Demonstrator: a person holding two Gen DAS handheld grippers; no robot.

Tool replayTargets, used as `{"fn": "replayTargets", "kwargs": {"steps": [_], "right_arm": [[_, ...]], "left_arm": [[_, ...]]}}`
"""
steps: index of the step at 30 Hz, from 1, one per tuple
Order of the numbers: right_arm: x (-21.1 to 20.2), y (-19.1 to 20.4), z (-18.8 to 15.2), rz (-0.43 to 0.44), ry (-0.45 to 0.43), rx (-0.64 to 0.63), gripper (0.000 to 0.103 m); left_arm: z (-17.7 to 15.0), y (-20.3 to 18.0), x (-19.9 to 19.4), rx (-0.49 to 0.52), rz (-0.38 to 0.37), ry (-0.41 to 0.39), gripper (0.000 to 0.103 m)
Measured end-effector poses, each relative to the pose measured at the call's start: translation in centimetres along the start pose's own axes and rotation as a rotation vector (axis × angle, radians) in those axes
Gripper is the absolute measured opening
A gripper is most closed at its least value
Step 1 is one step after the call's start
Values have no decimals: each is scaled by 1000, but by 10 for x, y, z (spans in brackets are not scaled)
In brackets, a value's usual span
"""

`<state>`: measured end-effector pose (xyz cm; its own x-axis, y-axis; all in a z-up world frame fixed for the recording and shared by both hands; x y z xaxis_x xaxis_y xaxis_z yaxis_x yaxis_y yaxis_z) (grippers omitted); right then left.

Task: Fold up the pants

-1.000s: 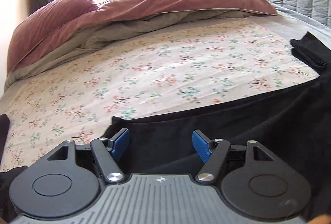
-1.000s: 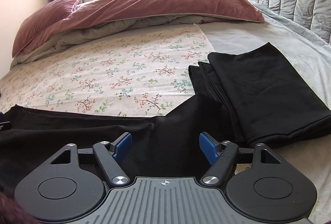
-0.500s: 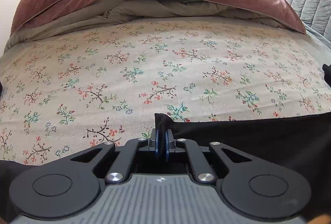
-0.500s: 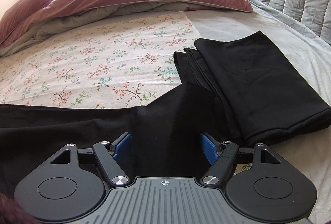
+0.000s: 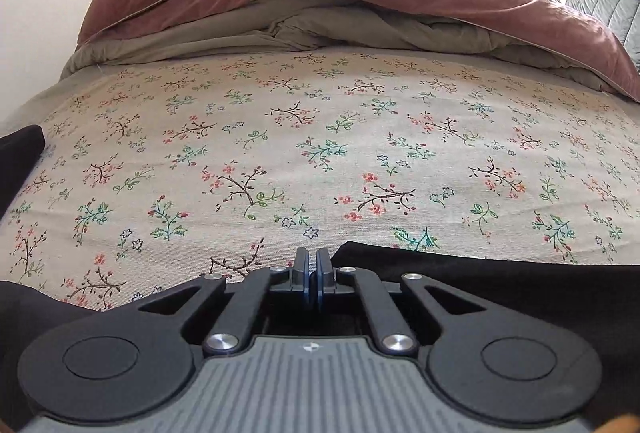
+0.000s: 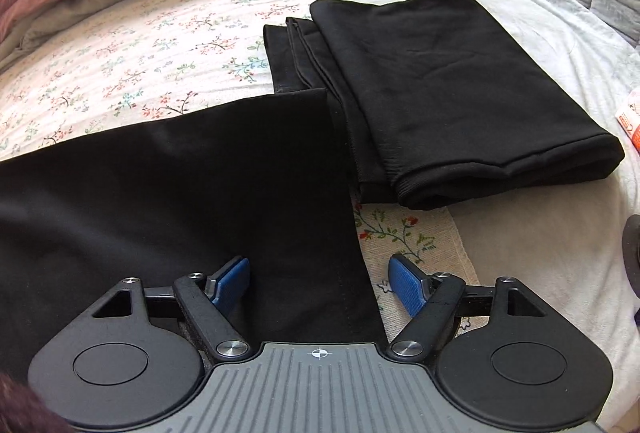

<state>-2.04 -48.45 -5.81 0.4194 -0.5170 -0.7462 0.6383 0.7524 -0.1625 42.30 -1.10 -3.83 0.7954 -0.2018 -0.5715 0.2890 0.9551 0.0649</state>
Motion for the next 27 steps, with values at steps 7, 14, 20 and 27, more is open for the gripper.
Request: {"fn": "replayTargets", "kwargs": {"steps": [7, 14, 20, 27], "right_arm": [[-32, 26, 27, 53, -183, -55, 78], [-45, 106, 24, 179, -214, -185, 78], [-50, 194, 17, 304, -205, -304, 78], [-52, 310, 23, 452, -227, -341, 78]], "left_arm": [[12, -7, -55, -6, -47, -103, 62], [-16, 12, -78, 54, -27, -81, 70], [-27, 84, -89, -36, 63, -78, 70], [-38, 165, -86, -11, 212, -75, 71]]}}
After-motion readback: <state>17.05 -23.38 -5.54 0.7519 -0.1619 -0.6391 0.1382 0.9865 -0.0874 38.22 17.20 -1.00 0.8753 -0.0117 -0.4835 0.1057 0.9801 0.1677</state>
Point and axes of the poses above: each gripper's, at about its wrist camera, not at the fingertips, and x roughly the way its jaws point, y to its left, z to its top, the point moved 10 cm from there along x, roughly the way its jaws point, and after that the axes turned 7 degrees about -y, right-handed, at the moved point
